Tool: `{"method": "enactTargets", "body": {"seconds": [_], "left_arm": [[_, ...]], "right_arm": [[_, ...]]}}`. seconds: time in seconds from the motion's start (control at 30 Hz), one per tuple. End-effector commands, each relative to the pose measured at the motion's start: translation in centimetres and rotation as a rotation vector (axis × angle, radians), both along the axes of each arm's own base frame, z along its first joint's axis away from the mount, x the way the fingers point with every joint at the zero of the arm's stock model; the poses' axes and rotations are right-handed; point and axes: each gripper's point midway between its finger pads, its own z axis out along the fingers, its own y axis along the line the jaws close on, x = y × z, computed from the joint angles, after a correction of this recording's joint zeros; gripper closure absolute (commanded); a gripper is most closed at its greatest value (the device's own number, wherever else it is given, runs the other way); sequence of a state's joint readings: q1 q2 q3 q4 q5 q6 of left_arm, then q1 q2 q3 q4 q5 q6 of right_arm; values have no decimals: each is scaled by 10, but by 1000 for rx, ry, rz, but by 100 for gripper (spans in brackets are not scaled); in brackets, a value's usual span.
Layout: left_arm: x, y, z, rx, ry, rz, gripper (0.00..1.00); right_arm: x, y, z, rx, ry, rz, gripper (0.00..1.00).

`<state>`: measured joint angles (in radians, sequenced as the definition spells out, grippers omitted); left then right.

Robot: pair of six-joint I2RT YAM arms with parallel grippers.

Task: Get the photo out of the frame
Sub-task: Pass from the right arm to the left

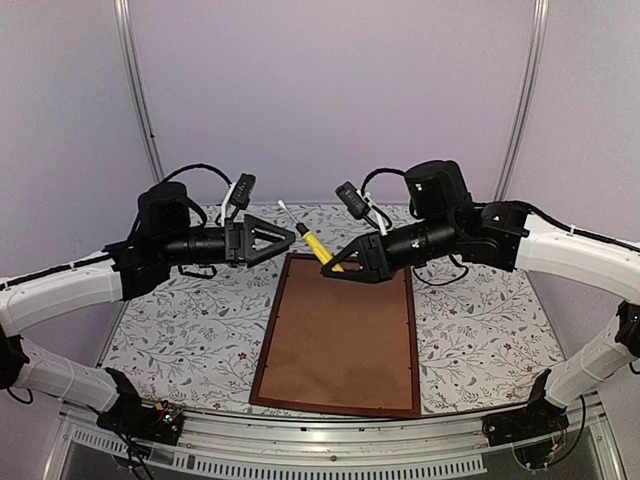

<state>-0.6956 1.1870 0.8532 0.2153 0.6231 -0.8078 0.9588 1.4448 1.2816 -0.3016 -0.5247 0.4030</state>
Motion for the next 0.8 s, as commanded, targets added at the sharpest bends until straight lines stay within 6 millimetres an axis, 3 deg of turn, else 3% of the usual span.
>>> {"method": "enactTargets", "body": {"seconds": [0.0,0.33,0.63,0.77], "left_arm": [[-10,-8,9,-32,-21,-94,16],[-8,-9,16,-50,-46,-82,21],[-17,-14,19,-15,-95,-168,31],[-21,-18,12,18,-83,-216,37]], "right_arm": [[4,-7,5,-44,-68,1,100],[3,-7,-6,-95,-60,14,100],[-17,-9,-16,-127,-29,106,100],[-22,-10,-20,-135,-23,126,100]]}}
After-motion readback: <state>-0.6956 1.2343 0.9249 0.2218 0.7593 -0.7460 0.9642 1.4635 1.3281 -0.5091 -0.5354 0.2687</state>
